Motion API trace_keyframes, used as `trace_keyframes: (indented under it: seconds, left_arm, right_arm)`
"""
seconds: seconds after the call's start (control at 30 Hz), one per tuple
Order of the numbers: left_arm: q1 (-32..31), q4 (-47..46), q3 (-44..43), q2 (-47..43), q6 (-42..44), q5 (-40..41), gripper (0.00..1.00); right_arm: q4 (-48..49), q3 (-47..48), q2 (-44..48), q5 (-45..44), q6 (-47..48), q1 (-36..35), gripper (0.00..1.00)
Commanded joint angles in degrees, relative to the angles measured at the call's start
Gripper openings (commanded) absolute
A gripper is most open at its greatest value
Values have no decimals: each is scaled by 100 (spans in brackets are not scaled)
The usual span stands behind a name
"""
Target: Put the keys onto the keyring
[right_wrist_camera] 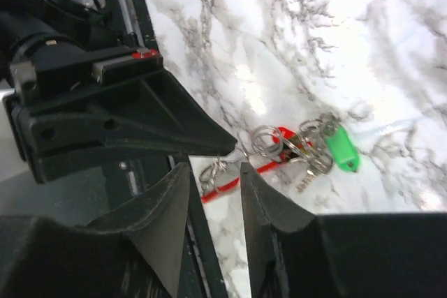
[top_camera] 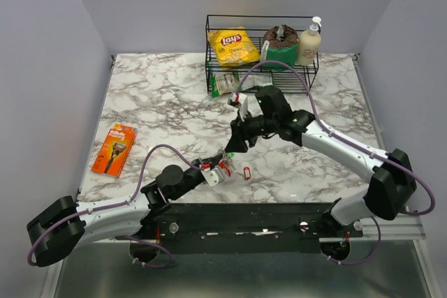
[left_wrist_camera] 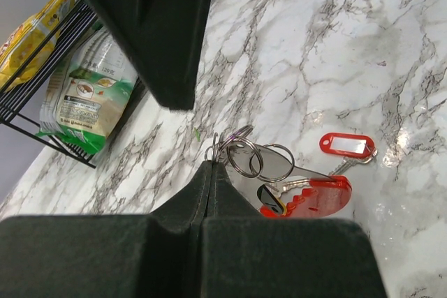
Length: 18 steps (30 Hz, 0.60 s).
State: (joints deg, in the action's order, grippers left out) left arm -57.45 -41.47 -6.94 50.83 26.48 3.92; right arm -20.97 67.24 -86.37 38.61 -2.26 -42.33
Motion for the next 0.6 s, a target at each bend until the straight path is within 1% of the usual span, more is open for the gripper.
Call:
trace_keyframes:
  seconds: [0.0, 0.03, 0.07, 0.1, 0.23, 0.3, 0.43, 0.57]
  left_arm:
    - [15, 87, 17, -239, -90, 170, 0]
    - [15, 113, 17, -275, -125, 196, 0]
    - [15, 139, 26, -327, -143, 214, 0]
    - [15, 166, 26, -415, -152, 258, 0]
    - [15, 350, 17, -626, -178, 372, 0]
    - [15, 368, 35, -732, -204, 442, 0]
    - [15, 403, 52, -802, -266, 521, 0]
    - [15, 298, 122, -838, -319, 548, 0]
  right_arm:
    - [453, -439, 682, -1162, -371, -13, 63]
    - [428, -492, 735, -1302, -467, 14, 66]
    - [436, -676, 788, -1512, -529, 23, 73]
    - [427, -747, 840, -1575, -625, 49, 74]
    - [357, -1195, 903, -1795, -1064, 128, 75]
    - [191, -1336, 824, -1813, -1145, 137, 75]
    - [93, -1556, 543, -1883, -1706, 111, 74]
    - [-178, -1644, 376, -2340, -1962, 111, 75]
